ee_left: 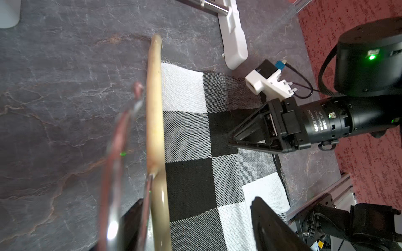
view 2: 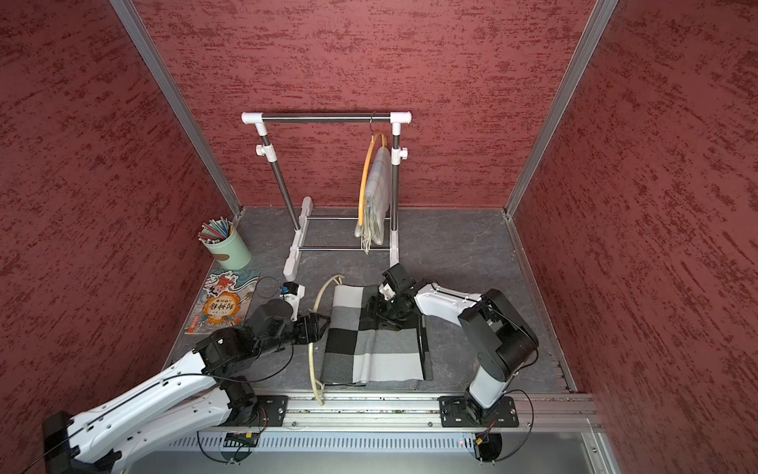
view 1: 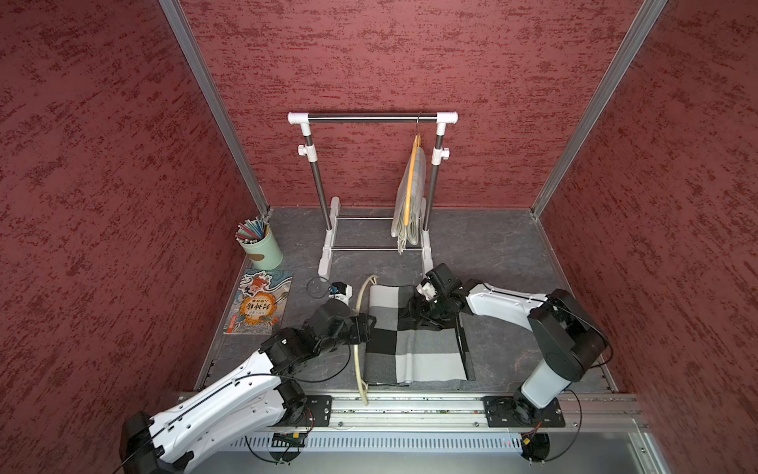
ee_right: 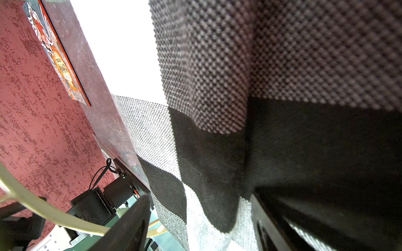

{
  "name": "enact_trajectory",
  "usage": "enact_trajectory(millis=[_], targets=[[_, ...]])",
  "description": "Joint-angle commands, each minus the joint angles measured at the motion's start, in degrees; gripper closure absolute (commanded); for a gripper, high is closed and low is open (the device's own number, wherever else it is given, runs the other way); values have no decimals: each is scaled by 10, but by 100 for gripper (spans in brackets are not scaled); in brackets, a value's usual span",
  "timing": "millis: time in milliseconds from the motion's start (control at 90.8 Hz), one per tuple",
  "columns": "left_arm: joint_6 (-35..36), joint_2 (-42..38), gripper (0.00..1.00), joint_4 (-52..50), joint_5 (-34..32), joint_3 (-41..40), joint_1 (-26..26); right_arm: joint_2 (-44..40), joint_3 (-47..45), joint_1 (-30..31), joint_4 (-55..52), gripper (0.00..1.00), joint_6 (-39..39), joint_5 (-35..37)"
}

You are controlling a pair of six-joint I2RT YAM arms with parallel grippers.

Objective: Hang the scarf on the hanger

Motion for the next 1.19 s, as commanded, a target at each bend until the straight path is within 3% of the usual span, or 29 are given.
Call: enact_trajectory(millis=[0, 231, 595, 881, 992, 1080, 1179], targets=[[15, 8, 28, 16, 10, 12, 16, 0, -9, 2, 14, 24, 1, -9], [28, 25, 50, 5, 5, 30, 26, -9, -16, 2, 15, 24, 1, -10], [84, 53, 50, -7, 9, 71, 69, -19, -29, 3, 19, 24, 0, -12], [100, 64, 63, -12, 15, 79, 84, -24, -30, 2, 15, 25, -2, -11], [115, 66, 62, -7, 13, 79, 87, -25, -32, 2, 14, 25, -3, -10], [134, 67, 50, -1, 9, 79, 88, -27, -33, 2, 11, 25, -6, -9], [155, 65, 45, 11, 2, 75, 89, -27, -33, 2, 10, 25, -6, -8]])
